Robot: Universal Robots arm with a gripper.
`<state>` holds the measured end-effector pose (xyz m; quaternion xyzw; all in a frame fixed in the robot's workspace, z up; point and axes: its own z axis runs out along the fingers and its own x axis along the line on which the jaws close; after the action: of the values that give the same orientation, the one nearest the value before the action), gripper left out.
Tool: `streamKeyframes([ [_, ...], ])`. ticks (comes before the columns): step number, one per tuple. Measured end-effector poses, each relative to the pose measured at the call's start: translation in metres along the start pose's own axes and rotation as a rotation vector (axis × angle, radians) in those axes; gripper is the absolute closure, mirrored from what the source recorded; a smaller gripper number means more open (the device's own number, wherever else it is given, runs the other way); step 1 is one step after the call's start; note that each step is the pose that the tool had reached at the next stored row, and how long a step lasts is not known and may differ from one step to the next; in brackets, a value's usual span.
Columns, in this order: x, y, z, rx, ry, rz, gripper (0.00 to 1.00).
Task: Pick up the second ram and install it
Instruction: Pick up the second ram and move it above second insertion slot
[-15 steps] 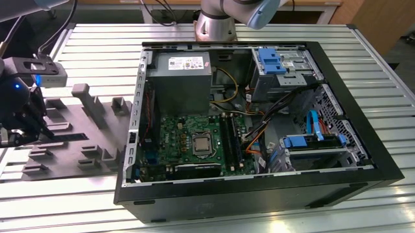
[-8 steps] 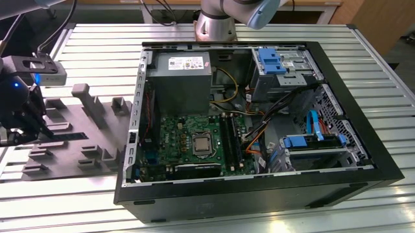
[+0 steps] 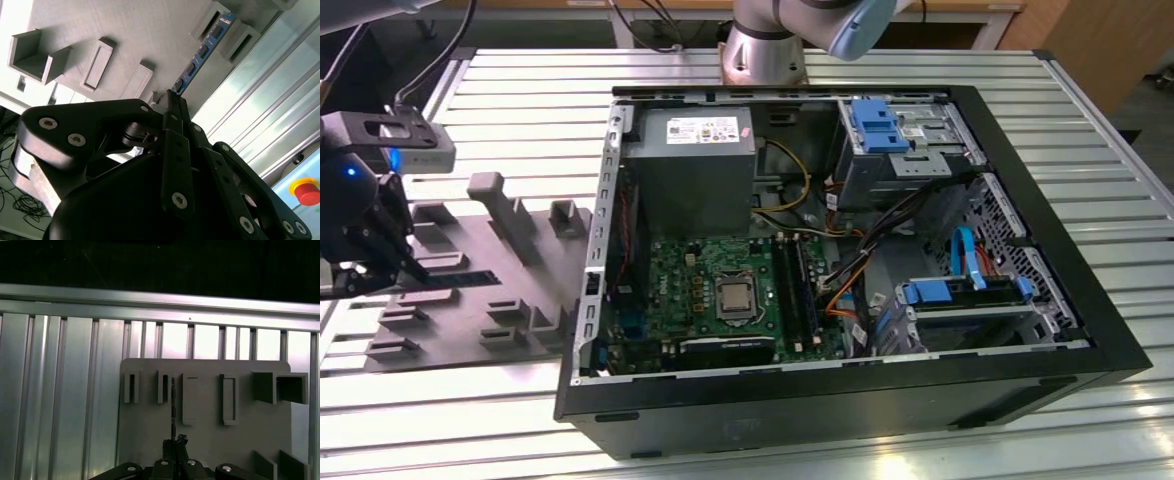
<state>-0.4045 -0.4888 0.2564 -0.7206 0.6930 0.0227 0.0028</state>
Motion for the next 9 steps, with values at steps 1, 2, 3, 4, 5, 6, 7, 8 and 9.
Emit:
streamKeyframes([
  [1,0.0000,0.0000,-0.0002,0.0000,-0.0004,0.000,0.88],
  [2,0.0000,0.0000,-0.0003,0.0001,-0.0010,0.000,0.88],
  [3,0.0000,0.0000,-0.0005,0.0001,-0.0016,0.000,0.88],
  [4,0.0000,0.0000,-0.0007,0.0001,-0.0022,0.000,0.88],
  [5,0.0000,0.0000,-0.0008,0.0002,-0.0027,0.000,0.88],
  [6,0.0000,0.0000,-0.0010,0.0002,-0.0032,0.000,0.88],
  [7,0.0000,0.0000,-0.0015,0.0003,-0.0044,0.000,0.88],
  [8,-0.0001,0.0000,-0.0020,0.0002,-0.0049,0.000,0.88],
  [9,-0.0001,0.0000,-0.0021,0.0002,-0.0051,0.000,0.88],
])
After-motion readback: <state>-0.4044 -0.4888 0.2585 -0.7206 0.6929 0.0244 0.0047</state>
